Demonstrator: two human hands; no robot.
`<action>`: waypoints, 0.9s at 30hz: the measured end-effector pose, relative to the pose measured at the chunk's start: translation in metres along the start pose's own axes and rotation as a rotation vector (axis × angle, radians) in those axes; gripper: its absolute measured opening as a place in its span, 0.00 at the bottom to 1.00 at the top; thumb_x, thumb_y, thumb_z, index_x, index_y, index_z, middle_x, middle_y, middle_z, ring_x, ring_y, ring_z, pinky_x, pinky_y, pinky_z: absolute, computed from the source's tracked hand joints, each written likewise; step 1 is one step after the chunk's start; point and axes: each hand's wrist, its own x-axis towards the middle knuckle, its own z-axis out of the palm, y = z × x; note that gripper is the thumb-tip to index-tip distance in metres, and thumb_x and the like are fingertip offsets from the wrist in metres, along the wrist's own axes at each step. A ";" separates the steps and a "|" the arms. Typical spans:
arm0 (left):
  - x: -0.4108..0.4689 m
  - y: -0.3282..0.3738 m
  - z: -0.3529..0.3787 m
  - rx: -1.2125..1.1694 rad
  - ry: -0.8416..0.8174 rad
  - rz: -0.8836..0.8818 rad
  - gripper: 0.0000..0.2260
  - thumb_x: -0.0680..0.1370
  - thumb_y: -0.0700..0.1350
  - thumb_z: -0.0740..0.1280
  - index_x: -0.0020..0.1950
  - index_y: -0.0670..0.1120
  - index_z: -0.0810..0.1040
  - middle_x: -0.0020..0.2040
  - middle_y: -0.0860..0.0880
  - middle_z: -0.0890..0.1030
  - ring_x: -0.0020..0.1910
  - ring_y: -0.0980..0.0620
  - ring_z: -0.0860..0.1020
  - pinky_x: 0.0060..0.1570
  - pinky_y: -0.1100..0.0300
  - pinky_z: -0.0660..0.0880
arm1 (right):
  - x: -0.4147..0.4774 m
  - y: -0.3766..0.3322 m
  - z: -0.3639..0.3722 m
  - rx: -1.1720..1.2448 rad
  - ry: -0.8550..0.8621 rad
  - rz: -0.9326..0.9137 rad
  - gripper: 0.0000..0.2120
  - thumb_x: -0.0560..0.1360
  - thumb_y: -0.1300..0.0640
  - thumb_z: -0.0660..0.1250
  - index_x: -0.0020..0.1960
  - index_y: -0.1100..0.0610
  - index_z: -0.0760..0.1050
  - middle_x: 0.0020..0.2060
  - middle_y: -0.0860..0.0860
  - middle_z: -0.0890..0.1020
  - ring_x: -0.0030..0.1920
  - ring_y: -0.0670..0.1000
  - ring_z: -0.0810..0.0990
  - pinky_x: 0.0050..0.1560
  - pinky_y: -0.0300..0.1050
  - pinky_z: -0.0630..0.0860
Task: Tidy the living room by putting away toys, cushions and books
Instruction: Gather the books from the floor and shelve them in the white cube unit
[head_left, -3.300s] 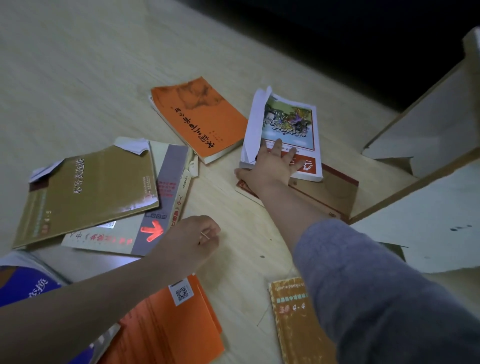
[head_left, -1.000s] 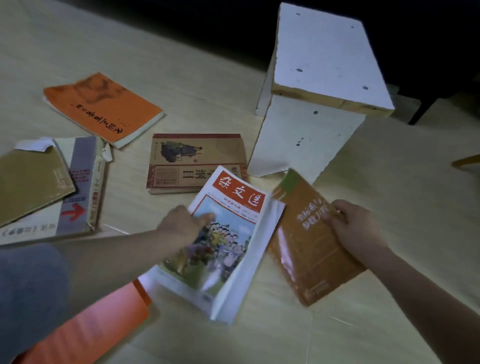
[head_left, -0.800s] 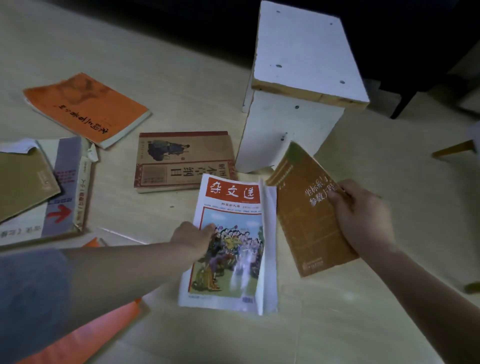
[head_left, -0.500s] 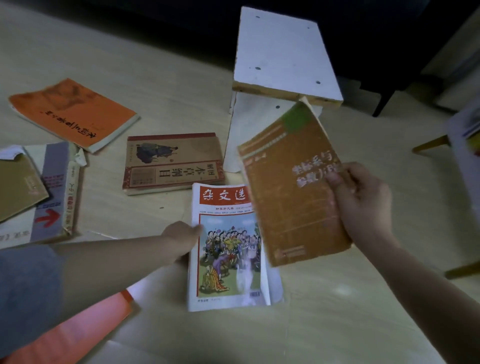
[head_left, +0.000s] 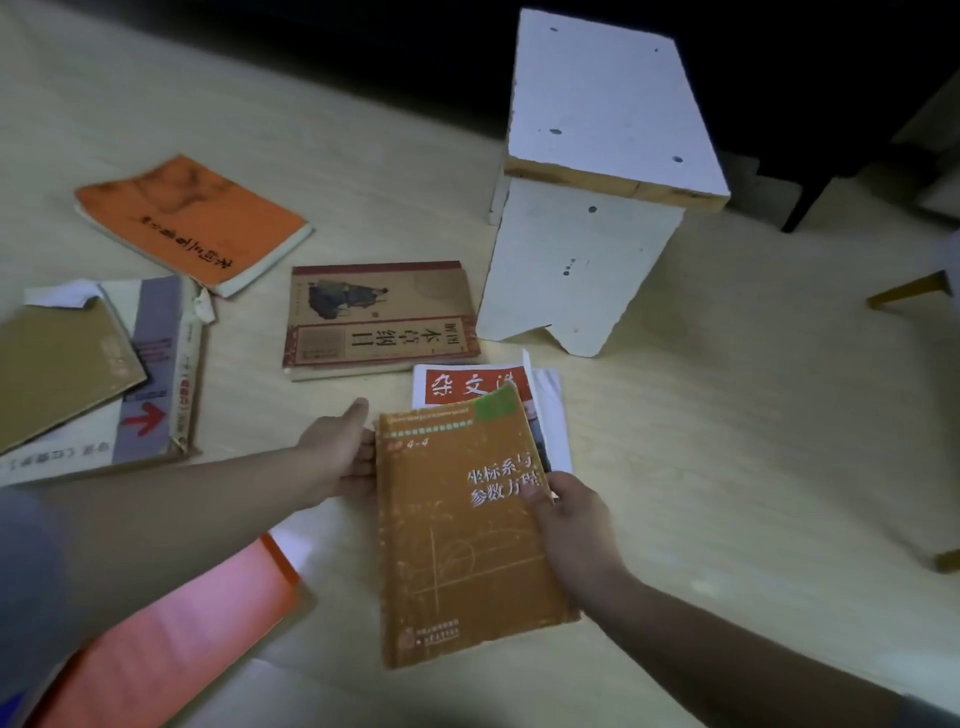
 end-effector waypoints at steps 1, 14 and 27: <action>0.001 -0.002 0.003 0.056 0.006 0.040 0.22 0.79 0.58 0.59 0.48 0.39 0.78 0.47 0.40 0.81 0.47 0.42 0.81 0.47 0.49 0.80 | 0.001 0.004 0.000 -0.064 -0.003 -0.015 0.11 0.80 0.53 0.62 0.47 0.59 0.77 0.40 0.55 0.83 0.41 0.56 0.81 0.41 0.49 0.77; 0.015 -0.018 0.028 0.681 -0.137 0.488 0.23 0.75 0.65 0.54 0.66 0.57 0.69 0.60 0.45 0.74 0.57 0.46 0.75 0.60 0.48 0.74 | 0.034 0.036 -0.019 -0.551 0.091 -0.026 0.17 0.80 0.47 0.59 0.35 0.53 0.64 0.30 0.48 0.71 0.34 0.53 0.71 0.28 0.44 0.60; 0.018 -0.015 0.026 0.769 -0.129 0.526 0.24 0.77 0.61 0.56 0.71 0.58 0.57 0.54 0.45 0.75 0.44 0.46 0.79 0.48 0.48 0.79 | 0.030 0.041 -0.019 -0.898 0.027 -0.160 0.18 0.81 0.39 0.47 0.43 0.51 0.62 0.34 0.47 0.73 0.39 0.55 0.78 0.34 0.45 0.63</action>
